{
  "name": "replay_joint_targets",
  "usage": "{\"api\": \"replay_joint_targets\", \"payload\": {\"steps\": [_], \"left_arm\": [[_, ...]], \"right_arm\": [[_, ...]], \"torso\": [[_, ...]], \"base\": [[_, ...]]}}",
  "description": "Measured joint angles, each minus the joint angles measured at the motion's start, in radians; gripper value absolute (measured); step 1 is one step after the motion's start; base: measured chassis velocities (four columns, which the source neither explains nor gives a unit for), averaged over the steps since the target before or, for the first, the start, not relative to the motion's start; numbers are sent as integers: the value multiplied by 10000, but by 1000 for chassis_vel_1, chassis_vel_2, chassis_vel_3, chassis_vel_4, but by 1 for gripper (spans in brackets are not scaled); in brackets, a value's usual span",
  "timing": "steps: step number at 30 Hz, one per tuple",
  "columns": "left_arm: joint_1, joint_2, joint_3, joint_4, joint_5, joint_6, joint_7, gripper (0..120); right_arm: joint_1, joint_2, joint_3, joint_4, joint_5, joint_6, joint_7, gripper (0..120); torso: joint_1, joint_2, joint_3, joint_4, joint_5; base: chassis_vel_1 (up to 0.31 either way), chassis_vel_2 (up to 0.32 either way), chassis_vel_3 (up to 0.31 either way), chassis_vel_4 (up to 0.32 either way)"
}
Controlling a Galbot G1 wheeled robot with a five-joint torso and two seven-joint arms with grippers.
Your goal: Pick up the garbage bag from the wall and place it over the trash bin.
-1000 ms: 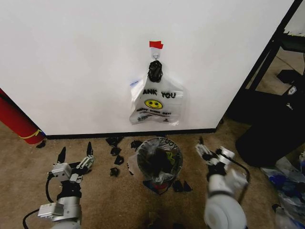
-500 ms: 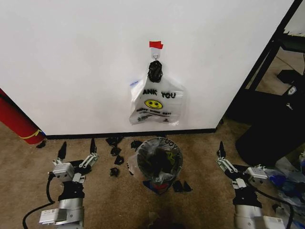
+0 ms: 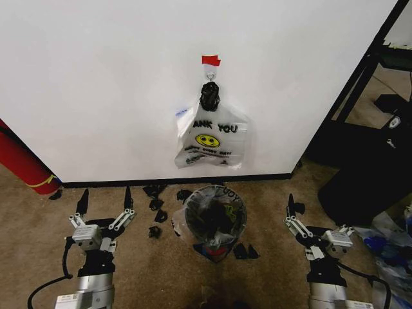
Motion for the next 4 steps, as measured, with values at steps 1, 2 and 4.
{"api": "replay_joint_targets", "payload": {"steps": [1,2,4], "left_arm": [[-17,11,8,35,-7,-4,-7,100],[-17,11,8,35,-7,-4,-7,100],[-67,37,30,86,-51,0,-10,100]], "right_arm": [[-34,53,-57,37,-47,-18,60,100],[-34,53,-57,37,-47,-18,60,100],[-86,147,-134,48,-133,-10,158,100]], "torso": [[0,0,0,0,0],[0,0,0,0,0],[0,0,0,0,0]], "base": [[0,0,0,0],[0,0,0,0],[0,0,0,0]]}}
